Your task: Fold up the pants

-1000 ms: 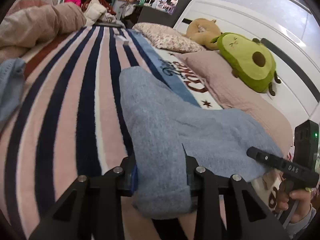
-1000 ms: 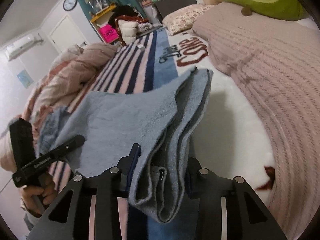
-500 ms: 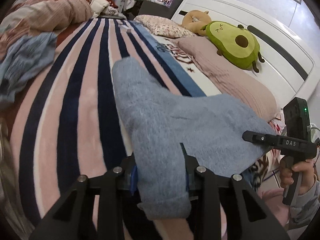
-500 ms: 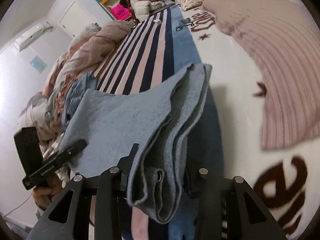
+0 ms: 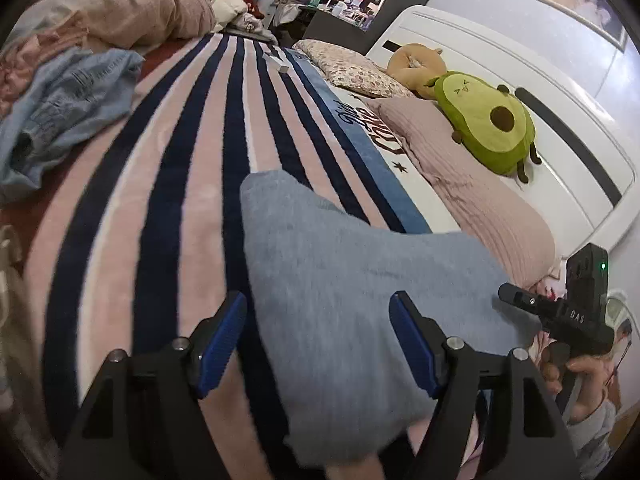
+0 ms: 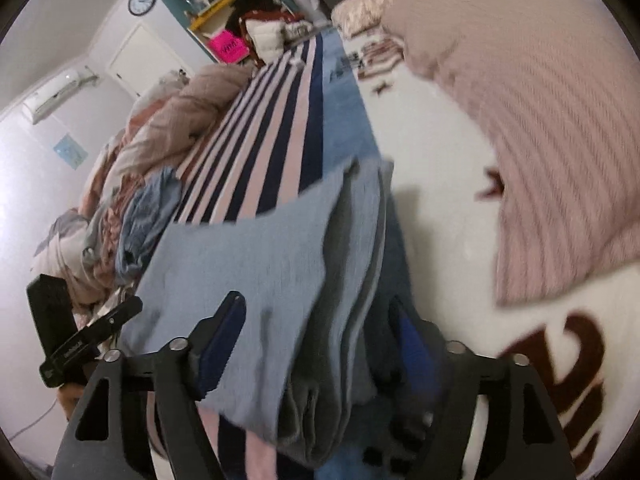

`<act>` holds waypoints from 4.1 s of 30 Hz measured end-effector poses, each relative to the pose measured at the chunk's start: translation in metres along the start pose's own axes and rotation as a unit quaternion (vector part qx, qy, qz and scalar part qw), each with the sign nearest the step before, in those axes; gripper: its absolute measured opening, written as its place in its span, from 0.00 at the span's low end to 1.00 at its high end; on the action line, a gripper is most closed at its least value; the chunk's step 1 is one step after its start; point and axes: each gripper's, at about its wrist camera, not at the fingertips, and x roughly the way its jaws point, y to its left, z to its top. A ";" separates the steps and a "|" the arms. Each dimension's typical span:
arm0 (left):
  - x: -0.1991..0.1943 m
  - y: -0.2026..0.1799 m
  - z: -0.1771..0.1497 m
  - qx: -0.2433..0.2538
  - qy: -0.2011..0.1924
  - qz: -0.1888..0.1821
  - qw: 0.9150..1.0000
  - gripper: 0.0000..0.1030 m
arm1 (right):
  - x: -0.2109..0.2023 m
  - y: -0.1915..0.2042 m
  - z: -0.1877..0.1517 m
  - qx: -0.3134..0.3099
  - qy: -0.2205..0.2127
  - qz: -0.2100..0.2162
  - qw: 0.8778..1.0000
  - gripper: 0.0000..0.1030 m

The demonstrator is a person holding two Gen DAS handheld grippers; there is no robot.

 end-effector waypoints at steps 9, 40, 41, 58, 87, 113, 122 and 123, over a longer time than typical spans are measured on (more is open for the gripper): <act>0.042 -0.007 -0.008 -0.008 0.045 0.006 0.999 0.65 | 0.022 -0.016 -0.003 0.010 0.040 0.024 0.999 0.70; -0.055 -0.040 -0.006 0.058 -0.052 0.037 0.996 0.25 | -0.016 0.047 -0.011 -0.025 -0.012 0.085 0.996 0.32; -0.058 -0.040 -0.007 0.057 -0.056 0.037 0.996 0.25 | -0.018 0.051 -0.012 -0.029 -0.014 0.087 0.996 0.32; -0.150 0.028 -0.033 0.006 -0.127 0.071 0.989 0.25 | 0.003 0.149 -0.031 -0.096 0.009 0.118 0.988 0.32; -0.290 0.208 -0.054 -0.087 -0.184 0.249 0.947 0.25 | 0.149 0.375 -0.088 -0.217 0.160 0.218 0.938 0.32; -0.259 0.234 -0.067 -0.088 -0.117 0.316 0.937 0.44 | 0.172 0.363 -0.122 -0.216 0.201 0.206 0.933 0.36; -0.284 0.208 -0.058 -0.063 -0.141 0.375 0.914 0.48 | 0.145 0.357 -0.114 -0.235 0.178 0.199 0.935 0.36; -0.287 0.202 -0.057 -0.060 -0.145 0.377 0.913 0.48 | 0.142 0.355 -0.113 -0.236 0.173 0.199 0.935 0.36</act>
